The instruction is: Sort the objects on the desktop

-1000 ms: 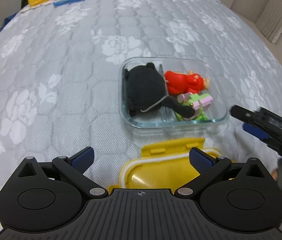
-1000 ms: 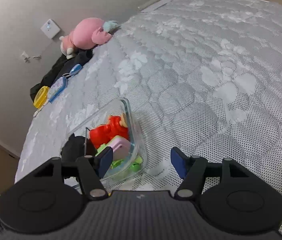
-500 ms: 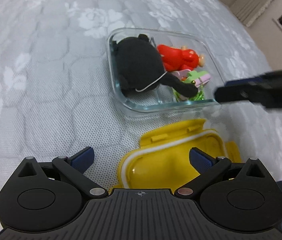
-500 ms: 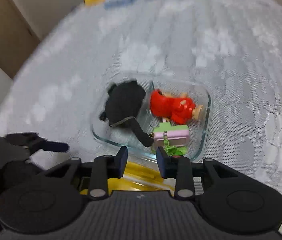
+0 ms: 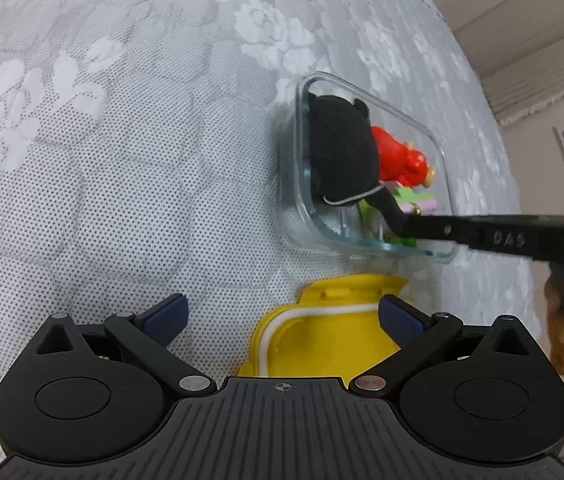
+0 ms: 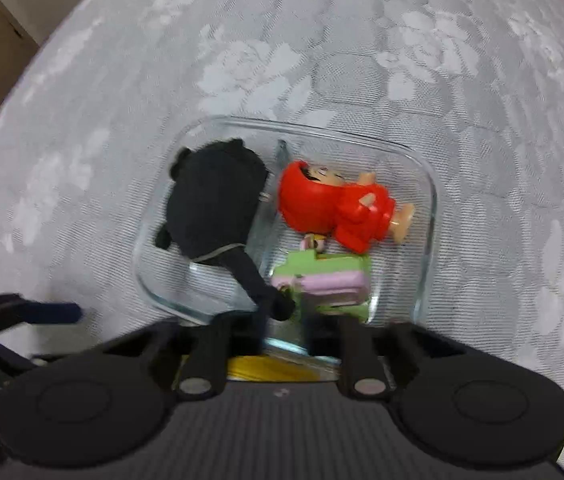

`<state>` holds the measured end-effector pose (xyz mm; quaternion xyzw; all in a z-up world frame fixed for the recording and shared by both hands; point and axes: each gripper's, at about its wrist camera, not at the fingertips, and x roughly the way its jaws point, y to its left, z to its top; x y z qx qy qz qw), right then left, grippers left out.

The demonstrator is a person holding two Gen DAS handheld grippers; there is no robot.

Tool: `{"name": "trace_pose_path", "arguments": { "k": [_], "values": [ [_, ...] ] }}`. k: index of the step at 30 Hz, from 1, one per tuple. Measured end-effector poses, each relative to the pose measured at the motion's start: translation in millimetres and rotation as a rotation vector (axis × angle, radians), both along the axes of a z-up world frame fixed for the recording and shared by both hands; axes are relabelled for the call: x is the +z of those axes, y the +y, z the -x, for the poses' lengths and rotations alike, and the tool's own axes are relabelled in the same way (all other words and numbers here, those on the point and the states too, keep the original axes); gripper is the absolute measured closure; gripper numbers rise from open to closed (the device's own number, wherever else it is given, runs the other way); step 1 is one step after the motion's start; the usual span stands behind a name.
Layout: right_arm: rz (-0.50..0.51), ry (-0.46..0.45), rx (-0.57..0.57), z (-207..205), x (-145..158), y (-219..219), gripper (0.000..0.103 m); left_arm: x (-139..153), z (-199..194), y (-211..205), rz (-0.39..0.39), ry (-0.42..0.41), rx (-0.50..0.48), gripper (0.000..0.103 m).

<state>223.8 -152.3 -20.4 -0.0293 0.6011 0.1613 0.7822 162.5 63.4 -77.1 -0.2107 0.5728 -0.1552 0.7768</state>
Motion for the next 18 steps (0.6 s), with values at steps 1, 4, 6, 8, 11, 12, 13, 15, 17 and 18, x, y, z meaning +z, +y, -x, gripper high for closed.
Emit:
{"name": "trace_pose_path", "arguments": {
  "k": [1, 4, 6, 8, 11, 12, 13, 15, 17, 18],
  "values": [
    [-0.009, -0.005, -0.003, 0, 4, 0, 0.094, 2, 1, -2, 0.001, -0.008, -0.010, 0.000],
    [-0.017, -0.021, -0.007, 0, 13, 1, 0.094, 3, 1, -3, 0.004, -0.011, -0.027, 0.000],
    [-0.019, -0.025, 0.002, -2, 16, 4, 0.094, -1, 1, -2, -0.005, 0.005, -0.020, 0.000],
    [-0.017, -0.029, 0.017, -4, 19, 8, 0.094, -4, 0, -2, -0.016, 0.016, -0.012, 0.000],
    [-0.045, -0.023, -0.004, -8, 20, 8, 0.094, -6, -1, -2, -0.022, 0.020, -0.011, 0.000],
    [-0.072, -0.009, -0.020, -9, 18, 8, 0.094, -6, -1, -3, -0.021, 0.021, -0.016, 0.000],
    [-0.094, 0.005, -0.035, -10, 16, 8, 0.094, -7, -1, -4, -0.022, 0.023, -0.020, 0.000],
    [-0.126, 0.032, -0.058, -12, 9, 8, 0.094, -9, -2, -6, -0.026, 0.029, -0.025, 0.000],
    [-0.148, 0.057, -0.079, -13, 1, 9, 0.094, -10, -2, -6, -0.029, 0.034, -0.026, 0.000],
    [-0.158, 0.069, -0.087, -13, -3, 10, 0.094, -11, -2, -6, -0.030, 0.036, -0.025, 0.000]
  ]
}}
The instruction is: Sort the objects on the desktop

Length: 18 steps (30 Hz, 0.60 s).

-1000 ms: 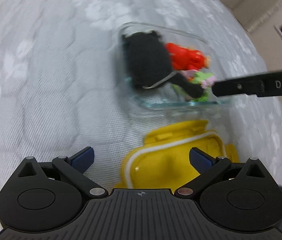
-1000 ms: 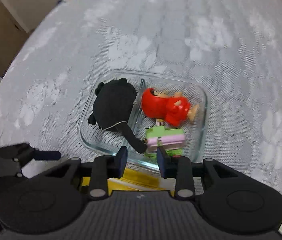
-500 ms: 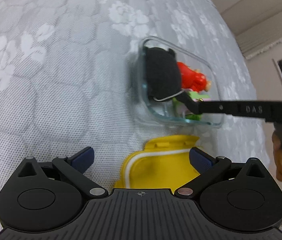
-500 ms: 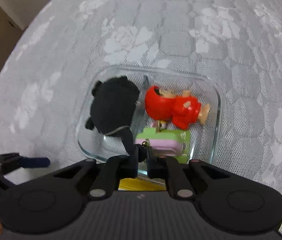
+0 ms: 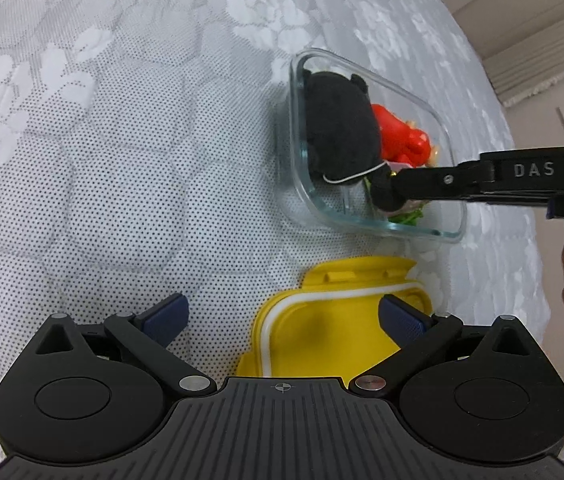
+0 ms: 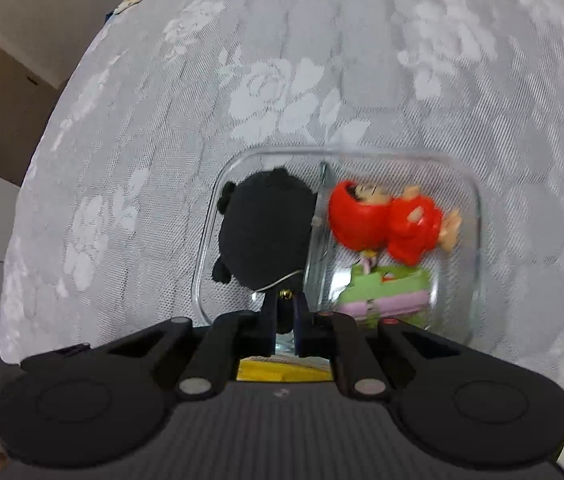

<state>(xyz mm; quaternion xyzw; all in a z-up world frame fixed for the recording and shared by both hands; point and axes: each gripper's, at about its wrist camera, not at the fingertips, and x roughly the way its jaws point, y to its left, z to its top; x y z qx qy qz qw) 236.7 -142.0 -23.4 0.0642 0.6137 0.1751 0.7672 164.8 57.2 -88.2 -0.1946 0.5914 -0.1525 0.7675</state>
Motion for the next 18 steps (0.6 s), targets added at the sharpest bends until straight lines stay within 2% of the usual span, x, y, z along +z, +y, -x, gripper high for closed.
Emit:
{"name": "trace_pose_path", "arguments": {
  "k": [5, 10, 13, 18],
  "values": [
    [-0.003, 0.014, 0.003, 0, -13, 10, 0.094, -2, -1, -1, -0.005, 0.006, 0.004, 0.000],
    [0.062, 0.029, 0.022, -1, -22, 26, 0.094, -3, -1, -3, -0.011, 0.013, -0.005, 0.000],
    [0.100, 0.052, 0.015, -2, -27, 31, 0.089, -4, -2, -4, -0.012, 0.015, -0.008, 0.000],
    [0.082, 0.089, -0.033, -1, -24, 27, 0.085, -10, -3, -6, -0.026, 0.027, -0.018, 0.000]
  ]
}}
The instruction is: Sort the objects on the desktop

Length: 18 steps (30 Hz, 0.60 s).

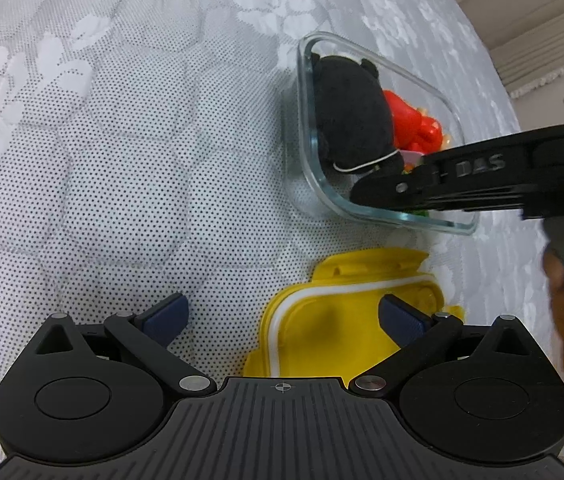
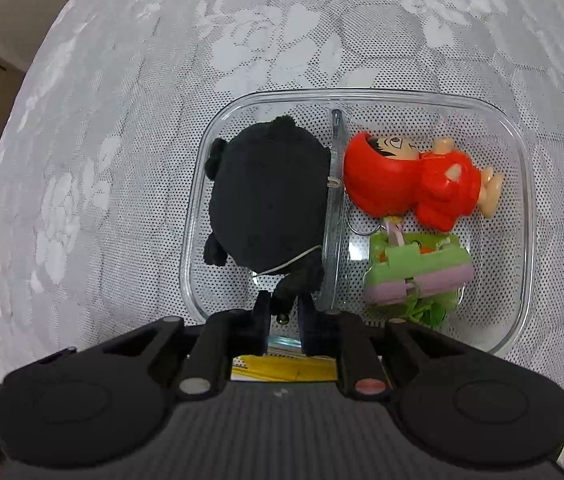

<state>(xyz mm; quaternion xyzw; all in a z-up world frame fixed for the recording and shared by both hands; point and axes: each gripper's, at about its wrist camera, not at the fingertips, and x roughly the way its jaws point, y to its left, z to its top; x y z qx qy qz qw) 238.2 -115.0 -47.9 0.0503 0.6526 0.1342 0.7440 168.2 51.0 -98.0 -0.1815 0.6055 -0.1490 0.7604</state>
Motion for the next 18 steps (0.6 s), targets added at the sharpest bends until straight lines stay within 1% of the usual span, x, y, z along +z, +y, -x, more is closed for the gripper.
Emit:
{"name": "trace_pose_path", "arguments": {
  "k": [1, 2, 3, 4, 6, 8, 9, 10, 11, 12, 13, 15, 16, 18],
  "values": [
    [-0.014, -0.004, -0.014, 3, 6, -4, 0.083, -1, -1, 0, -0.003, 0.003, -0.001, 0.000],
    [-0.031, -0.012, -0.030, 7, 13, -9, 0.077, -2, -1, -1, -0.004, 0.004, -0.002, 0.000],
    [-0.040, -0.034, -0.048, 13, 23, -15, 0.062, -2, -1, -1, -0.006, 0.003, -0.004, 0.000],
    [-0.047, -0.061, -0.062, 21, 33, -22, 0.055, -2, 0, -2, -0.009, 0.000, -0.006, 0.000],
    [-0.087, -0.120, -0.093, 40, 54, -40, 0.055, -2, 1, -3, -0.011, -0.015, -0.007, 0.000],
    [-0.127, -0.192, -0.139, 66, 70, -60, 0.052, -1, 3, -4, -0.010, -0.035, -0.005, 0.000],
    [-0.151, -0.239, -0.168, 82, 77, -73, 0.045, 1, 5, -4, 0.002, -0.051, 0.003, 0.000],
    [-0.177, -0.286, -0.206, 97, 81, -87, 0.034, 6, 7, -4, 0.032, -0.080, 0.021, 0.000],
    [-0.207, -0.335, -0.261, 111, 82, -102, 0.028, 12, 9, -3, 0.071, -0.115, 0.043, 0.000],
    [-0.236, -0.388, -0.333, 124, 80, -120, 0.022, 20, 11, -2, 0.112, -0.153, 0.075, 0.000],
    [-0.246, -0.436, -0.410, 133, 74, -134, 0.022, 29, 12, -2, 0.151, -0.189, 0.110, 0.000],
    [-0.243, -0.521, -0.555, 147, 58, -157, 0.022, 47, 8, -9, 0.200, -0.225, 0.106, 0.000],
    [-0.234, -0.557, -0.614, 150, 46, -164, 0.022, 55, 2, -12, 0.201, -0.221, 0.099, 0.000],
    [-0.219, -0.630, -0.721, 156, 21, -175, 0.022, 68, -13, -14, 0.157, -0.182, 0.102, 0.000]
  ]
}}
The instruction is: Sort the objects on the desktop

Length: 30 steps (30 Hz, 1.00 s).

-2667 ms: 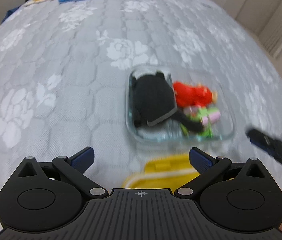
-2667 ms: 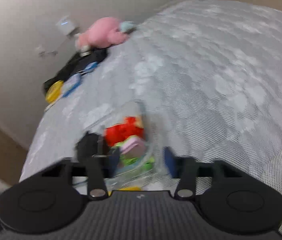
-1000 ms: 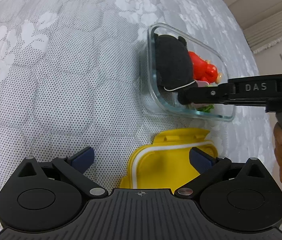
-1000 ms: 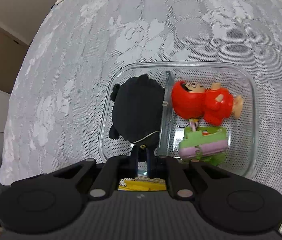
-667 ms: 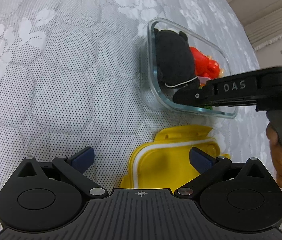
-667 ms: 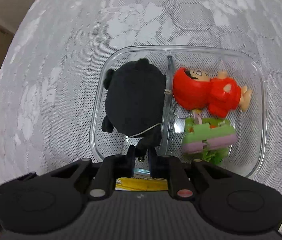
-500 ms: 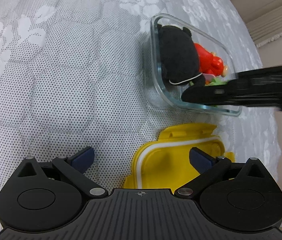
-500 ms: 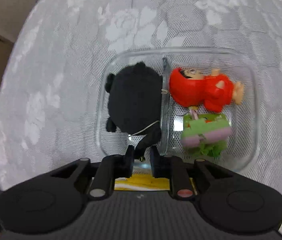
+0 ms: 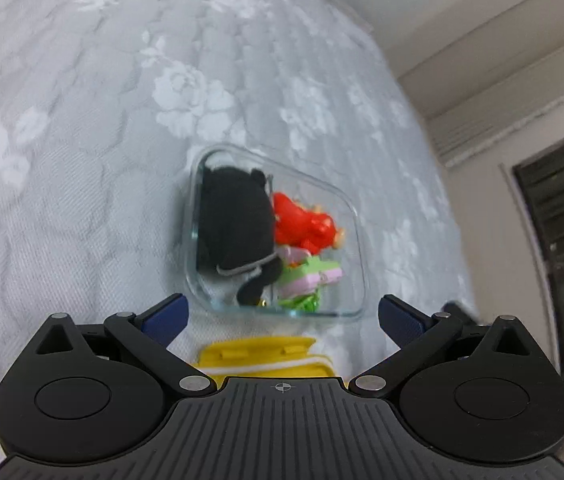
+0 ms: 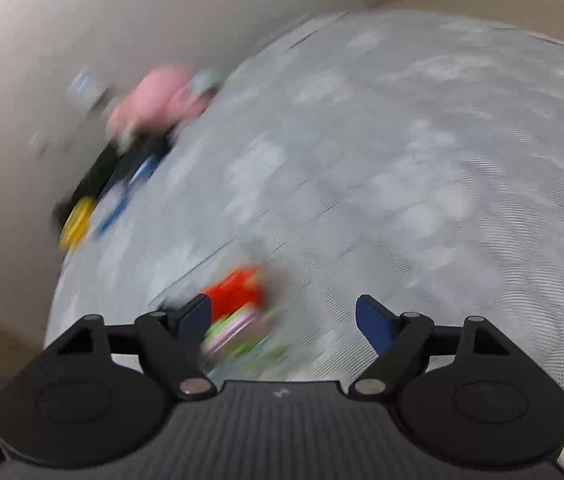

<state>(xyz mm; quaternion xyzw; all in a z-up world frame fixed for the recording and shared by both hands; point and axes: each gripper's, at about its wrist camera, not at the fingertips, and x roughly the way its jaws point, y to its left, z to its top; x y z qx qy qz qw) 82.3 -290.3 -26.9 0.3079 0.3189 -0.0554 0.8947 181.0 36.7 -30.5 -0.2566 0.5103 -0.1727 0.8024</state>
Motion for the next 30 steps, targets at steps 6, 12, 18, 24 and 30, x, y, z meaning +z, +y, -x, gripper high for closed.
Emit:
{"name": "trace_pose_path", "arguments": {
  "k": [6, 12, 18, 24, 30],
  "values": [
    [-0.107, 0.055, 0.009, -21, -35, -18, 0.024, 27, -42, -18, -0.084, 0.048, -0.050, 0.000],
    [-0.161, 0.051, 0.051, -28, -39, -28, 0.019, 2, -78, -47, -0.040, 0.145, -0.052, 0.000],
    [-0.241, 0.092, 0.054, -30, -45, -36, 0.017, -17, -101, -66, -0.099, 0.185, -0.046, 0.000],
    [-0.218, 0.129, 0.085, -34, -48, -27, 0.017, -22, -107, -79, -0.189, 0.181, -0.093, 0.000],
    [-0.225, 0.160, 0.069, -37, -54, -29, 0.017, 7, -85, -88, -0.285, 0.107, -0.156, 0.000]
  ]
}}
